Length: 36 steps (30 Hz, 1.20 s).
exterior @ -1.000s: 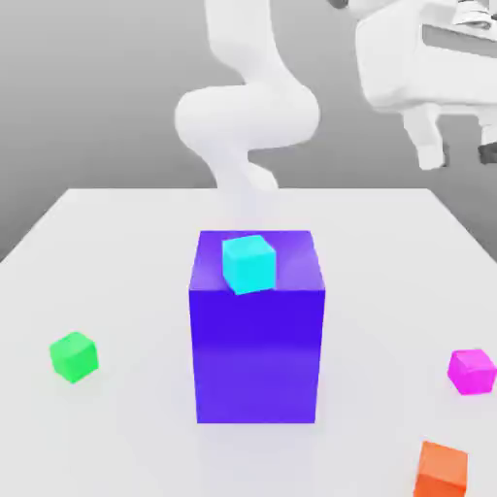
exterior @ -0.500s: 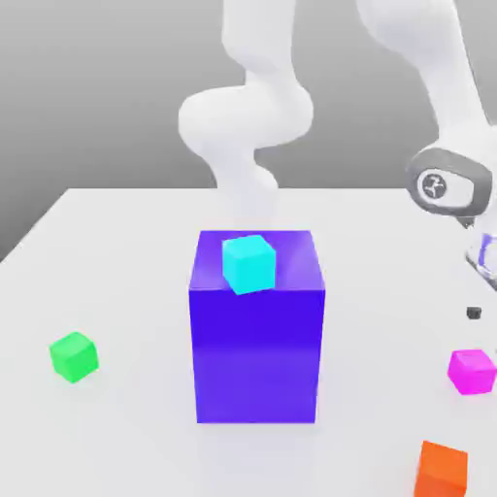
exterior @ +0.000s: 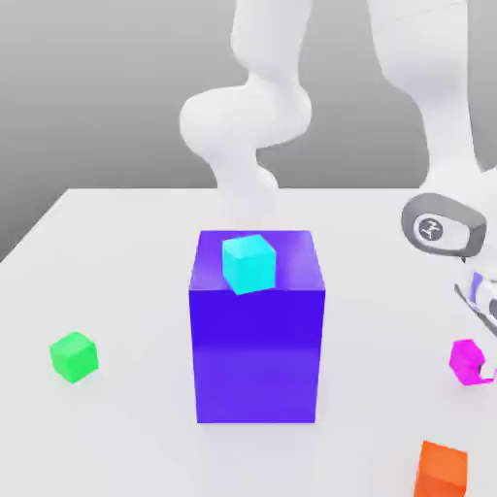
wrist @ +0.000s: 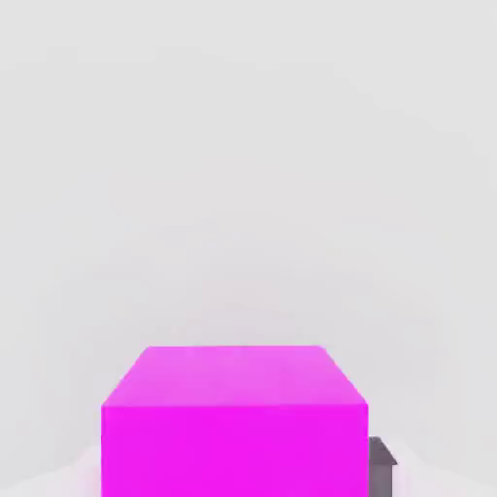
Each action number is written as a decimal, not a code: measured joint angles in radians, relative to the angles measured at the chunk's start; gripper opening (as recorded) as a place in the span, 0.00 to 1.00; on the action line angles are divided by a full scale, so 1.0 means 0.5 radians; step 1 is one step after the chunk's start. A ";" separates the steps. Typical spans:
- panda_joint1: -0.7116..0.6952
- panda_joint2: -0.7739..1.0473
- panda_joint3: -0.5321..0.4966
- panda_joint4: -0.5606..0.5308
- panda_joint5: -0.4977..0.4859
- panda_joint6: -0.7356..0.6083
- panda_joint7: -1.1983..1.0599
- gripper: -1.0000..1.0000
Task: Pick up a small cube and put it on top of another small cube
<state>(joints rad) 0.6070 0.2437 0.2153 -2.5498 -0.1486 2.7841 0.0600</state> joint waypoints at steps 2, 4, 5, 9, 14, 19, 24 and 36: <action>-0.050 -0.078 0.001 0.054 0.066 -0.033 -0.044 0.00; -0.167 -0.155 -0.089 0.094 0.129 -0.046 -0.057 0.00; -0.232 -0.192 -0.145 0.113 0.159 -0.051 -0.059 0.00; -0.579 -0.332 -0.371 0.179 0.264 -0.066 -0.059 0.00; -1.084 -0.504 -0.594 0.279 0.403 -0.089 -0.051 0.00; -1.502 -0.646 -0.811 0.346 0.543 -0.118 -0.049 0.00; -1.754 -0.684 -0.933 0.066 0.412 -0.160 0.134 0.00; -2.076 -0.495 -1.153 -0.450 0.320 -0.021 0.343 0.00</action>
<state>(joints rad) -0.4312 -0.0036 -0.3612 -2.7746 0.0116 2.7735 0.2316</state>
